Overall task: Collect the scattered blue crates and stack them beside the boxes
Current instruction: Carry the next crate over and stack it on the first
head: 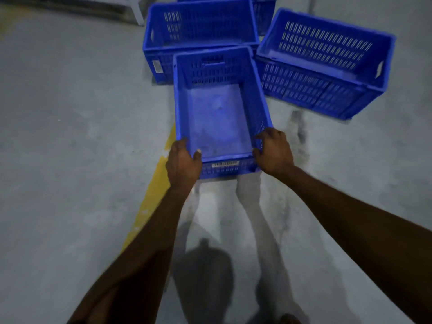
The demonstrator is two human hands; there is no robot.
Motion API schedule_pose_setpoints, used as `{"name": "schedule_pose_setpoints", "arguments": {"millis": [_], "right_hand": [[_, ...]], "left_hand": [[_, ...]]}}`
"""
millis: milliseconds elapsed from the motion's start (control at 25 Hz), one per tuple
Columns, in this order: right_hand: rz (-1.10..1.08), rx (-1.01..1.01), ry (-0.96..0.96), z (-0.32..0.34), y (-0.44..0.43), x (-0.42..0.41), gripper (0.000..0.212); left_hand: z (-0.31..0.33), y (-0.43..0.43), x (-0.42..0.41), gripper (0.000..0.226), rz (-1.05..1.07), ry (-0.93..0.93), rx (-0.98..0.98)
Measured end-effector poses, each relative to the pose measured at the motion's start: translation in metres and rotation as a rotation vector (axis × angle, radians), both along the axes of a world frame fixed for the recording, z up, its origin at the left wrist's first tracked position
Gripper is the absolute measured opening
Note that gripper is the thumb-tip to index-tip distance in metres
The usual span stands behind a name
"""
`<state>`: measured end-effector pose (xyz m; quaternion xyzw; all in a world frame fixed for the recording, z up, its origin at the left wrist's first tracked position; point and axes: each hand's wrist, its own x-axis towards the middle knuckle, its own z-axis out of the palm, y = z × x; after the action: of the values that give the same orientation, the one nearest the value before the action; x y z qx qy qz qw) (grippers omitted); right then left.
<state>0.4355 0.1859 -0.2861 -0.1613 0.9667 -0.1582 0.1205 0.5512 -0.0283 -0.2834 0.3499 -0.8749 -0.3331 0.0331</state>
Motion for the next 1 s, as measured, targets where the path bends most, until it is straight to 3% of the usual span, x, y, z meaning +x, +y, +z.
{"name": "schedule_pose_setpoints", "arguments": {"millis": [120,200,280,440,600,760,880,1000], "right_hand": [[-0.167,-0.020,0.025,-0.055,-0.004,-0.023,0.051],[-0.240,-0.097,-0.003,-0.072,-0.008,-0.036,0.049],[-0.286,-0.138,-0.033,-0.075,-0.009,-0.047,0.046],[-0.330,-0.288,-0.067,-0.045,-0.008,-0.051,0.031],[-0.374,-0.521,-0.089,0.062,-0.015,-0.054,0.024],[-0.358,-0.555,-0.135,0.204,-0.022,-0.057,0.021],[-0.394,-0.549,-0.168,0.300,-0.023,-0.043,0.030],[-0.362,-0.587,-0.157,0.406,-0.027,-0.008,0.017]], "left_hand": [[-0.061,-0.022,-0.020,0.068,0.135,-0.053,0.081],[-0.084,-0.031,-0.030,0.065,0.160,-0.035,0.078],[-0.086,-0.039,-0.037,0.053,0.184,-0.004,0.016],[-0.049,-0.053,-0.045,0.041,0.237,0.082,0.130],[0.034,-0.071,-0.048,0.042,0.366,0.114,0.200],[0.129,-0.099,-0.042,0.054,0.519,0.207,0.534],[0.236,-0.085,-0.019,0.018,0.542,0.224,0.637],[0.332,-0.081,0.014,0.012,0.552,0.234,0.613]]}}
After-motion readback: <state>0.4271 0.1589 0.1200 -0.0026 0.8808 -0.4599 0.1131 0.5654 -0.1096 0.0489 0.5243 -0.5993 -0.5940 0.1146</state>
